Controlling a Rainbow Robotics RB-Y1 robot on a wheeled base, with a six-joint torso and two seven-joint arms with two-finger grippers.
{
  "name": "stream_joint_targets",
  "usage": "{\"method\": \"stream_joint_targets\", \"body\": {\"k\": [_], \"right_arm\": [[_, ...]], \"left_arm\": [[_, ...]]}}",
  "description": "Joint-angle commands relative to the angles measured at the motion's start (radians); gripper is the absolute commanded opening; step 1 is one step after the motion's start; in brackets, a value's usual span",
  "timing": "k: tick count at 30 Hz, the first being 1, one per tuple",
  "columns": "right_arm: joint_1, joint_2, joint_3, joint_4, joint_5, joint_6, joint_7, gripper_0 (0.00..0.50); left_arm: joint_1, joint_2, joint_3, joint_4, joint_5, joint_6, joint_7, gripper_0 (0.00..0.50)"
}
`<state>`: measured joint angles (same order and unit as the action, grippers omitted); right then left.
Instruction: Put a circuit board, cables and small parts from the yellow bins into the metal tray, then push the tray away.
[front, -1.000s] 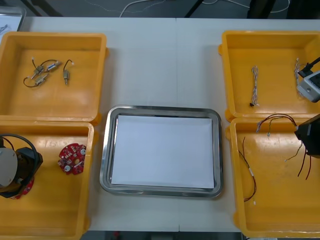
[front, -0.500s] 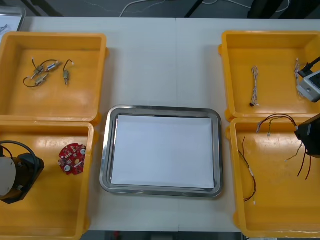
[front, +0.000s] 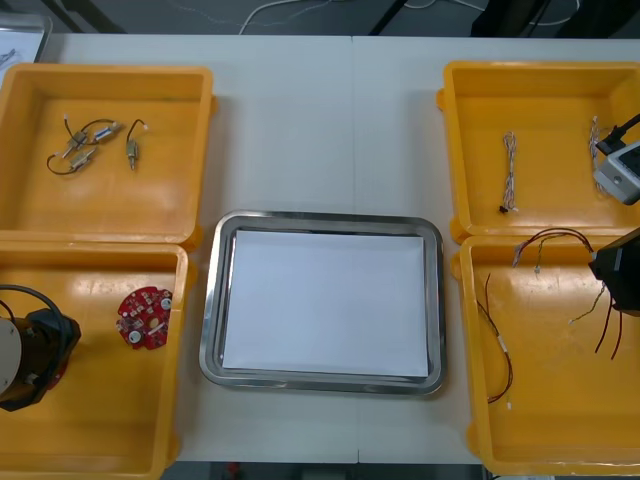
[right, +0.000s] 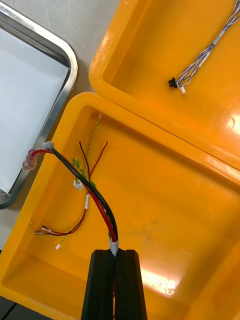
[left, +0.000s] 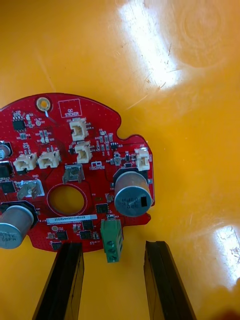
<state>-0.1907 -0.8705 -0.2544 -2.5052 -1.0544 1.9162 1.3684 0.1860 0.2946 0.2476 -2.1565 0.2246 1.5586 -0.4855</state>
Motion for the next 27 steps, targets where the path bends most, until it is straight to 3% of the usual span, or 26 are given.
{"method": "stream_joint_targets", "body": {"k": [1, 24, 26, 27], "right_arm": [[-0.024, -0.027, 0.007, -0.015, -0.009, 0.004, -0.022, 0.000], [-0.024, -0.027, 0.007, -0.015, -0.009, 0.004, -0.022, 0.000], [-0.024, -0.027, 0.007, -0.015, -0.009, 0.004, -0.022, 0.000], [-0.024, -0.027, 0.007, -0.015, -0.009, 0.004, -0.022, 0.000]], "left_arm": [[0.033, 0.021, 0.027, -0.026, -0.004, -0.015, -0.051, 0.347], [0.012, 0.020, -0.011, 0.027, -0.059, -0.037, -0.044, 0.308], [0.009, 0.020, -0.014, 0.030, -0.062, -0.037, -0.044, 0.300], [0.009, 0.020, -0.017, 0.030, -0.063, -0.037, -0.044, 0.267]]}}
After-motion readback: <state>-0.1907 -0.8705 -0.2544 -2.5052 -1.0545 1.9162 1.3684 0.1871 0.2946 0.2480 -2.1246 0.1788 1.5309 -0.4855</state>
